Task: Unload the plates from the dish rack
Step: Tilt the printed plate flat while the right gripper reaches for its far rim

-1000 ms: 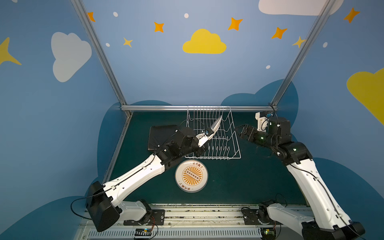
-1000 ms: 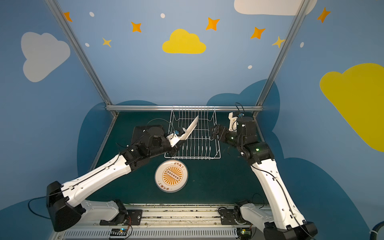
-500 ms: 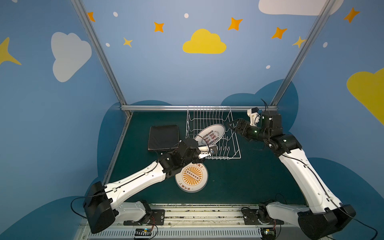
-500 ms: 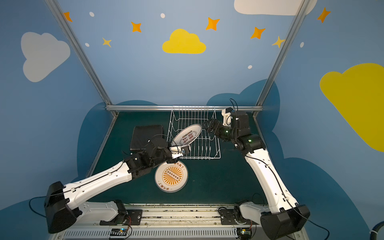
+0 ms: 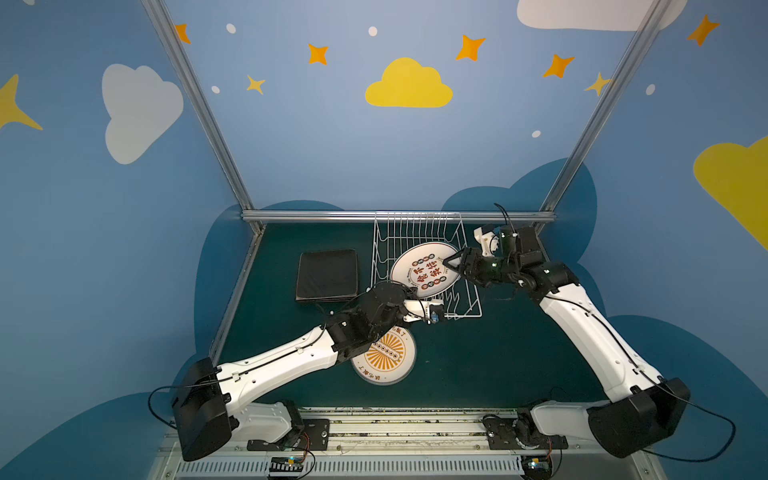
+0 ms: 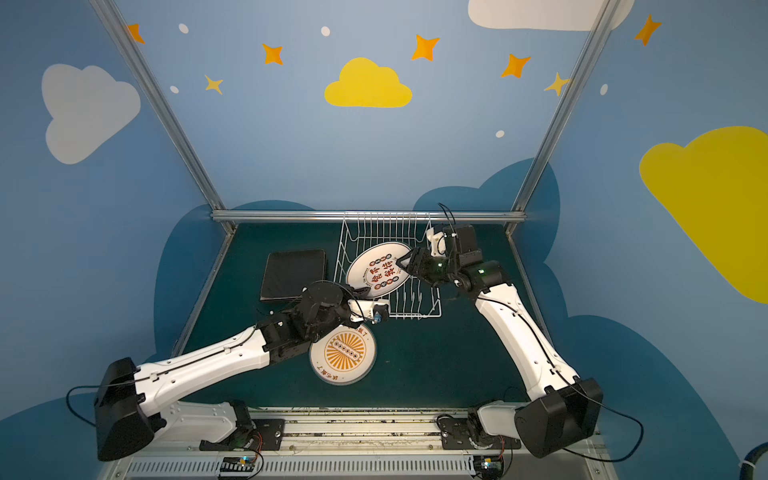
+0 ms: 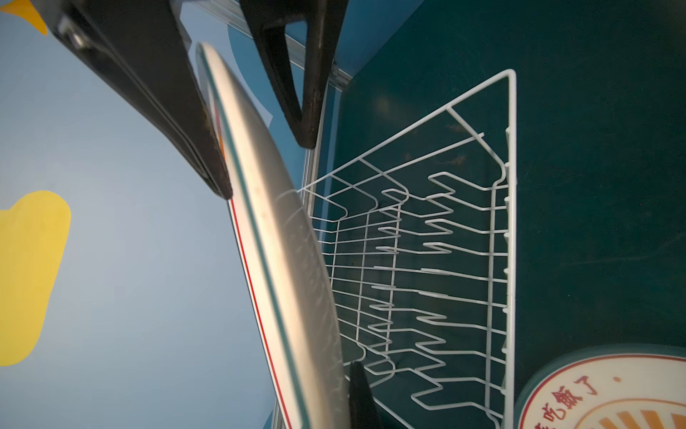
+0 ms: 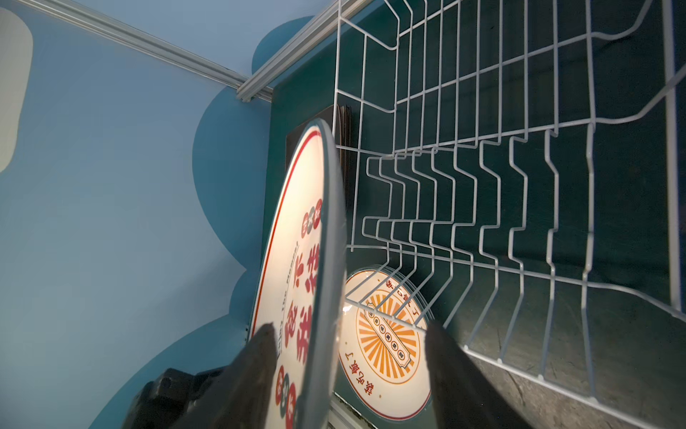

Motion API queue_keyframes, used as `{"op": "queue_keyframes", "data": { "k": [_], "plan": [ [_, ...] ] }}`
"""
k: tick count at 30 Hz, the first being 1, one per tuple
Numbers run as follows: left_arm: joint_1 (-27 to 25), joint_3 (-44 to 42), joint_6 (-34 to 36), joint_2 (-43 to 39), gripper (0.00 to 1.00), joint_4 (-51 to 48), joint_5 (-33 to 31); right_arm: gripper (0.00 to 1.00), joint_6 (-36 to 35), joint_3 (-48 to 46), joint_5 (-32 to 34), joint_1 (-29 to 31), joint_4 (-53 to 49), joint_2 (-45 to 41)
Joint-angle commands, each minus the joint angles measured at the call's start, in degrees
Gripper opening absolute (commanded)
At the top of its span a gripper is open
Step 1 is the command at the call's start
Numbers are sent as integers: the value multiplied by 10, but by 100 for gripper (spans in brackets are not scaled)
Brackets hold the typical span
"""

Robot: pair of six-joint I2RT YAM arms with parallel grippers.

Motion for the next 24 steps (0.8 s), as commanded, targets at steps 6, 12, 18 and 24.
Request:
{"op": "queue_keyframes", "data": {
  "k": [6,12,18,24],
  "plan": [
    [-20,-8,80,30,3,74,-78,39,25,13,-42,5,-28,30],
    [-21,-6,76,39,3,83,-86,20,25,13,-46,5,-31,33],
    [-21,-5,63,42,10,87,-91,0,30,2,-57,2,-8,28],
    [-21,-6,23,34,76,89,-96,0,57,-28,-62,-12,43,10]
  ]
}}
